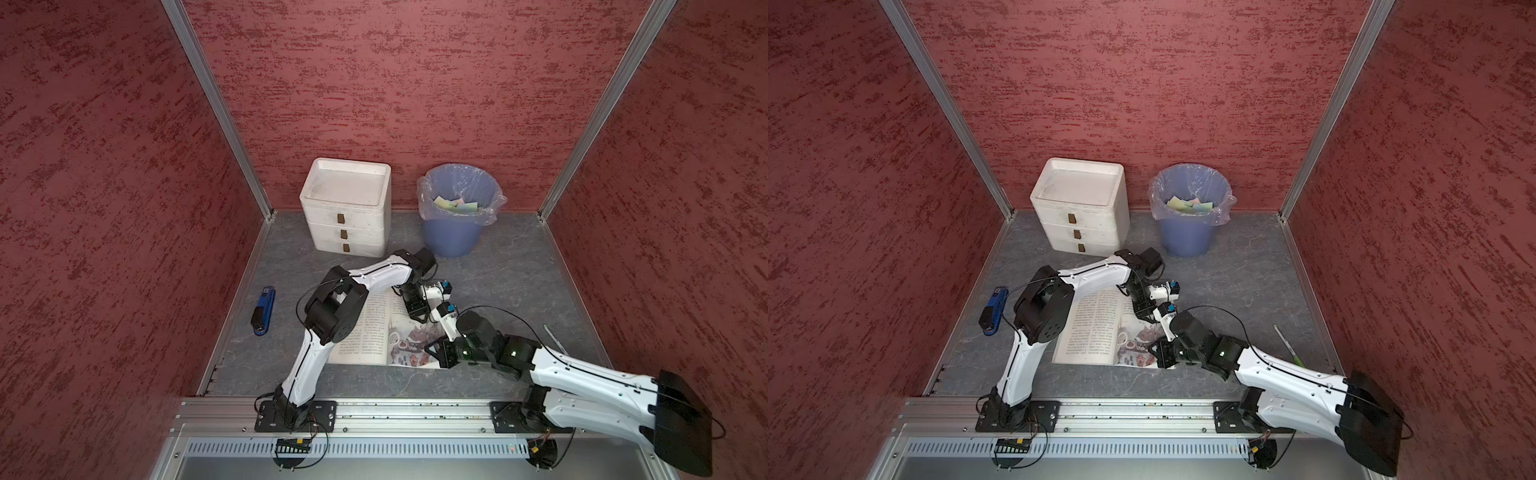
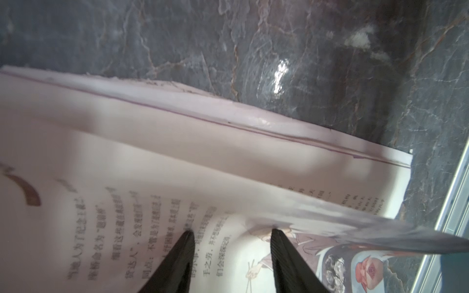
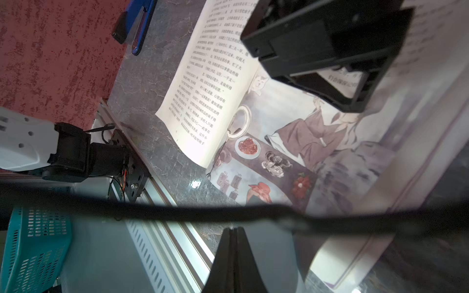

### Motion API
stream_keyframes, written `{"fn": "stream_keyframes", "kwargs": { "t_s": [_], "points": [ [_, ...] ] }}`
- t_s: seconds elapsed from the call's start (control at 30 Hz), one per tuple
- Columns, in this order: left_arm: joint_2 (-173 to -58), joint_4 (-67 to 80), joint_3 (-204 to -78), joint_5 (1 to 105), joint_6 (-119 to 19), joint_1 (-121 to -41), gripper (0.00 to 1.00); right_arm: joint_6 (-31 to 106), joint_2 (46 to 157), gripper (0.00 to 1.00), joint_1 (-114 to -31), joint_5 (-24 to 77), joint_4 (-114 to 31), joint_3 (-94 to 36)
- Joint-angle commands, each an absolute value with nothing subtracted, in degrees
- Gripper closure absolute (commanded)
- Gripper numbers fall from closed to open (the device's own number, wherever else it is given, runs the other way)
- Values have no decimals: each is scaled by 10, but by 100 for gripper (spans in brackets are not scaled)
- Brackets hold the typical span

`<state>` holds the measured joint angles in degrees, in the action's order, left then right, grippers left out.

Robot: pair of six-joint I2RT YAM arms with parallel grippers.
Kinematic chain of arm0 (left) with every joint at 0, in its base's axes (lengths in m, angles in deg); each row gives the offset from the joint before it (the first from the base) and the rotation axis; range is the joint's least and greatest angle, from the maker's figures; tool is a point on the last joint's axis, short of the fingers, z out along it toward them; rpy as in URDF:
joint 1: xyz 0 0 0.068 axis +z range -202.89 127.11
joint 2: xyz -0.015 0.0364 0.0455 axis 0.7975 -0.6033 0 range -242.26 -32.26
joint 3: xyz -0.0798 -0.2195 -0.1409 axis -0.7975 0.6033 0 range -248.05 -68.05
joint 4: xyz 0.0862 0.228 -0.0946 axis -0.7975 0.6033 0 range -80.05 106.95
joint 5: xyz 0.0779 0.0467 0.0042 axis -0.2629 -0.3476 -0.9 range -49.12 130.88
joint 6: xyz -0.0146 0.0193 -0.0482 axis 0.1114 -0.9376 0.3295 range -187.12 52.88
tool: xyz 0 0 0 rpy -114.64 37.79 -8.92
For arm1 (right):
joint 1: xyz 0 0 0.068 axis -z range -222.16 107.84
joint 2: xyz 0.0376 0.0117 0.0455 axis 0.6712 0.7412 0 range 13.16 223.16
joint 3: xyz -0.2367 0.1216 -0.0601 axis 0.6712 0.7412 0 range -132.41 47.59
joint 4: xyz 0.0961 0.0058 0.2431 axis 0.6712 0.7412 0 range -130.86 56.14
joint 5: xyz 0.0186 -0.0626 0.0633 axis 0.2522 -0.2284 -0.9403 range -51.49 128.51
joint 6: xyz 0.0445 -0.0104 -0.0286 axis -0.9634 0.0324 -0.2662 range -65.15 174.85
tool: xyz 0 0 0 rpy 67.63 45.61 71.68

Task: Peel off the used sticky note
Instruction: Tear off the note from the book, then place the note in the trash bin.

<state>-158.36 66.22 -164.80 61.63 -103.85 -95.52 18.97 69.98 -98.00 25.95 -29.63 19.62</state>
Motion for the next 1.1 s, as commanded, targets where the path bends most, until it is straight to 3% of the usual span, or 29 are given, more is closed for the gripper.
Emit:
{"fn": "stream_keyframes", "kwargs": {
  "t_s": [0.0,0.27,0.47,0.6,0.9,1.07],
  "points": [
    [-1622,666,-1625,596,-1041,-948,48,205,672,100,-990,243,-284,185],
    [-1591,665,-1615,614,-1041,-933,48,215,604,100,-995,240,-229,154],
    [-1502,683,-1594,653,-1043,-901,46,235,588,100,-989,295,-137,53],
    [-1416,686,-1557,678,-1047,-863,36,264,637,100,-945,315,-67,-78],
    [-1264,693,-1457,733,-1066,-755,1,289,823,100,-761,312,20,-406],
    [-1178,693,-1399,763,-1071,-680,0,284,944,100,-679,365,28,-547]
  ]
}}
